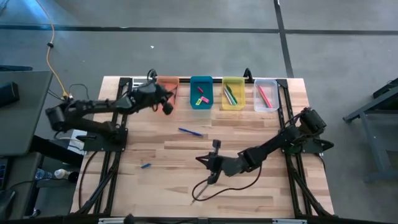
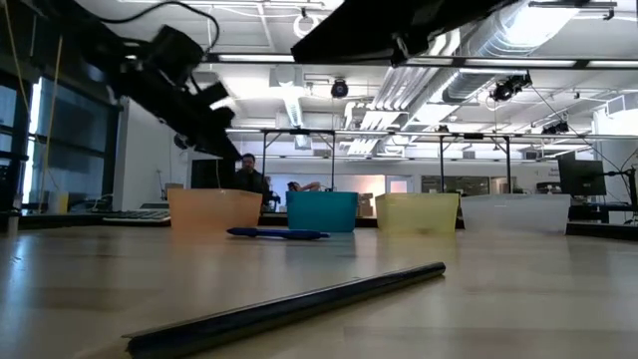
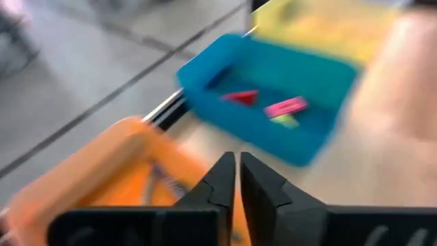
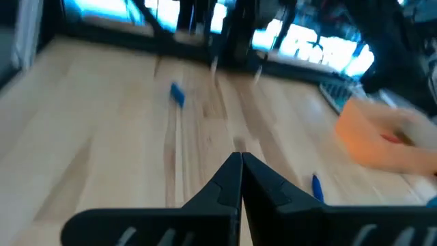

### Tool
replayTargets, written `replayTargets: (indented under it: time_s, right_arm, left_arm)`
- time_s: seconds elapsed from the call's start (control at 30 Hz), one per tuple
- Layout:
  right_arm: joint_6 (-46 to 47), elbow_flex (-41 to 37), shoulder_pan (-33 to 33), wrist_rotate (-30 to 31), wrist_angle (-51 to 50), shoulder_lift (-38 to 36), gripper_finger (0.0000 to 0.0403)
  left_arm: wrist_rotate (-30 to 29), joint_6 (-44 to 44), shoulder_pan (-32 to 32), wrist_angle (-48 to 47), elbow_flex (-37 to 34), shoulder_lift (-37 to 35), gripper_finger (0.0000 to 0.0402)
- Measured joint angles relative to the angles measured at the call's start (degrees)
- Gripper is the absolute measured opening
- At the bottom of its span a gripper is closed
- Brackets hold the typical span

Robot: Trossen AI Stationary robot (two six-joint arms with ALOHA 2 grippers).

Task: Sort crayons/erasers/pens/pencils in bins
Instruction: Put the black pencil into the transparent bin

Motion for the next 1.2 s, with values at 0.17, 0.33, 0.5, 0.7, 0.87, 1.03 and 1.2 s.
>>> replayTargets:
  time_s: [0.17, 0.33, 0.5, 0.7, 0.87, 1.03, 1.2]
  right_arm:
    - [7.47, 9.09, -0.55, -3.24, -22.92, 0.00, 0.0000]
    - [11.62, 16.48, -1.18, -10.51, -39.08, 1.37, 0.0000]
    - [11.71, 22.03, -1.14, -18.14, -47.10, 5.56, 0.0014]
    - [12.36, 26.55, -1.11, -26.17, -53.07, 10.89, 0.0069]
    - [11.91, 29.24, -1.10, -30.40, -58.21, 14.88, 0.0098]
    - [11.03, 31.20, -0.09, -31.56, -61.95, 17.54, 0.0097]
    - [10.24, 31.30, 1.09, -31.33, -62.76, 18.03, 0.0095]
  left_arm:
    - [3.94, -1.34, -8.66, 12.27, -9.42, -9.02, 0.0005]
    - [6.82, 0.83, -17.67, 25.32, -17.30, -15.35, 0.0001]
    - [7.55, 1.67, -24.30, 28.42, -19.83, -18.66, 0.0001]
    - [7.36, 0.77, -30.09, 29.66, -20.09, -19.65, 0.0000]
    - [6.41, 3.20, -32.89, 29.79, -20.09, -19.65, 0.0000]
    - [5.15, 3.77, -33.25, 29.73, -20.09, -19.65, 0.0001]
    - [5.14, 3.81, -33.25, 29.70, -20.09, -19.65, 0.0001]
